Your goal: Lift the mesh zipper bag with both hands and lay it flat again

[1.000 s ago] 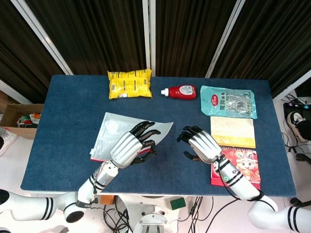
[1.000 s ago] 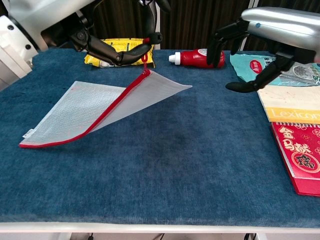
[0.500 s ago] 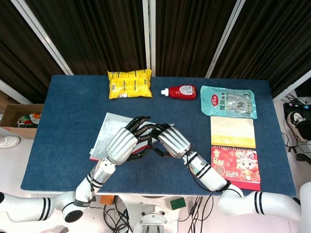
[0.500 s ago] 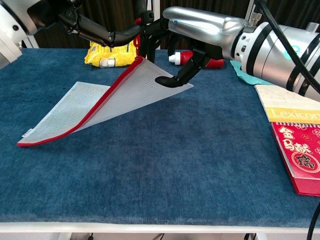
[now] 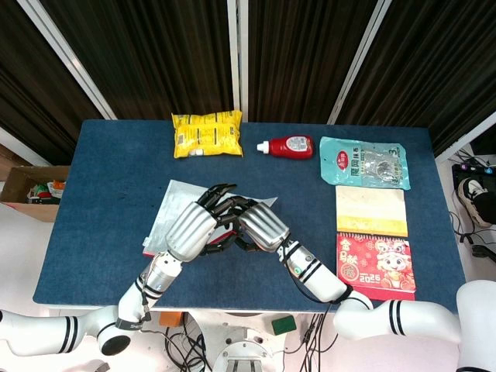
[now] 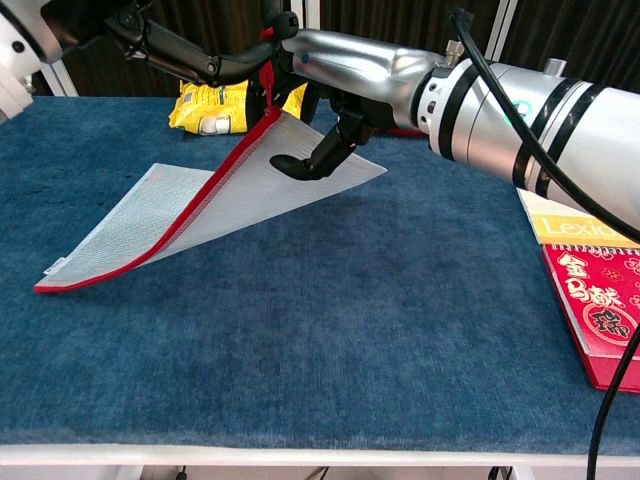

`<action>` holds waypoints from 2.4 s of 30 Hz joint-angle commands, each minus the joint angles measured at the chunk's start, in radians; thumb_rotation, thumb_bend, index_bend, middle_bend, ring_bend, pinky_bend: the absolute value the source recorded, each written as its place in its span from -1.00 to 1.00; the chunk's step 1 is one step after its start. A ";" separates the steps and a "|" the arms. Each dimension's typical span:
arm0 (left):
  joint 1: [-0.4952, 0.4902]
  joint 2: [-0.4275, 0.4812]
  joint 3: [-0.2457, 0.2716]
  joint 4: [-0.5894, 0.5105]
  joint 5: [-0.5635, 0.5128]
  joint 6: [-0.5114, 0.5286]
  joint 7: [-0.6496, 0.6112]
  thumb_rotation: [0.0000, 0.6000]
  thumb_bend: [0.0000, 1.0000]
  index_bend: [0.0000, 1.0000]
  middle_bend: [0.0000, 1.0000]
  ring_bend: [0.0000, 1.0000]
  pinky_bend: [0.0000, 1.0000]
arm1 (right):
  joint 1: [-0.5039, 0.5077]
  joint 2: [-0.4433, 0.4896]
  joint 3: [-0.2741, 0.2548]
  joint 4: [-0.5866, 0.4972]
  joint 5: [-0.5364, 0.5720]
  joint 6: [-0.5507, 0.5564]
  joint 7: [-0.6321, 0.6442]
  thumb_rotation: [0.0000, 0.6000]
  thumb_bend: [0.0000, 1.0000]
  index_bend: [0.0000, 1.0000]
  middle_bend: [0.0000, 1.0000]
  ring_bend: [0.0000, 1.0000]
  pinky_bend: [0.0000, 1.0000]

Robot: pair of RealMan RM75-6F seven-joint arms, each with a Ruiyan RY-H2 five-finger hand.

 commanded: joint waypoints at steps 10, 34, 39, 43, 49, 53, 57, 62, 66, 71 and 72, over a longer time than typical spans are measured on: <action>0.046 0.011 0.014 -0.012 -0.026 0.027 -0.051 1.00 0.04 0.28 -0.53 -0.81 -0.72 | 0.047 -0.032 0.031 -0.007 0.068 0.027 -0.034 1.00 0.02 0.46 0.10 -0.43 -0.27; 0.155 -0.020 0.043 0.050 -0.113 0.037 -0.312 1.00 0.04 0.28 -0.53 -0.81 -0.72 | 0.102 -0.029 0.051 -0.052 0.185 0.109 -0.133 1.00 0.21 0.63 0.18 -0.35 -0.23; 0.156 -0.026 0.047 0.064 -0.105 0.022 -0.328 1.00 0.04 0.28 -0.53 -0.82 -0.72 | 0.106 -0.038 0.053 -0.047 0.180 0.143 -0.146 1.00 0.22 0.63 0.18 -0.34 -0.23; 0.160 -0.030 0.049 0.070 -0.097 0.019 -0.335 1.00 0.04 0.28 -0.53 -0.82 -0.72 | 0.105 -0.047 0.051 -0.040 0.175 0.169 -0.153 1.00 0.22 0.64 0.18 -0.34 -0.23; 0.164 -0.035 0.051 0.081 -0.095 0.009 -0.331 1.00 0.04 0.28 -0.53 -0.82 -0.72 | 0.102 -0.055 0.054 -0.035 0.165 0.195 -0.142 1.00 0.22 0.65 0.18 -0.34 -0.21; 0.171 -0.035 0.055 0.094 -0.096 0.008 -0.329 1.00 0.05 0.28 -0.53 -0.82 -0.72 | 0.096 -0.045 0.058 -0.045 0.162 0.203 -0.129 1.00 0.22 0.65 0.18 -0.34 -0.21; 0.187 -0.029 0.064 0.111 -0.101 0.013 -0.333 1.00 0.05 0.28 -0.53 -0.82 -0.72 | 0.086 -0.018 0.058 -0.065 0.151 0.204 -0.109 1.00 0.22 0.65 0.18 -0.34 -0.21; 0.221 -0.020 0.085 0.159 -0.114 0.027 -0.325 1.00 0.05 0.28 -0.53 -0.82 -0.72 | 0.062 0.030 0.054 -0.094 0.127 0.214 -0.075 1.00 0.22 0.65 0.19 -0.34 -0.21; 0.250 -0.020 0.099 0.213 -0.133 0.036 -0.315 1.00 0.05 0.28 -0.53 -0.82 -0.72 | 0.036 0.072 0.049 -0.117 0.099 0.228 -0.039 1.00 0.22 0.66 0.19 -0.33 -0.21; 0.279 -0.018 0.108 0.273 -0.157 0.036 -0.307 1.00 0.05 0.28 -0.53 -0.82 -0.72 | 0.004 0.116 0.038 -0.132 0.065 0.245 0.003 1.00 0.23 0.67 0.19 -0.33 -0.21; 0.283 -0.020 0.108 0.288 -0.160 0.039 -0.297 1.00 0.05 0.28 -0.53 -0.82 -0.72 | -0.001 0.121 0.036 -0.133 0.060 0.248 0.011 1.00 0.23 0.67 0.19 -0.33 -0.21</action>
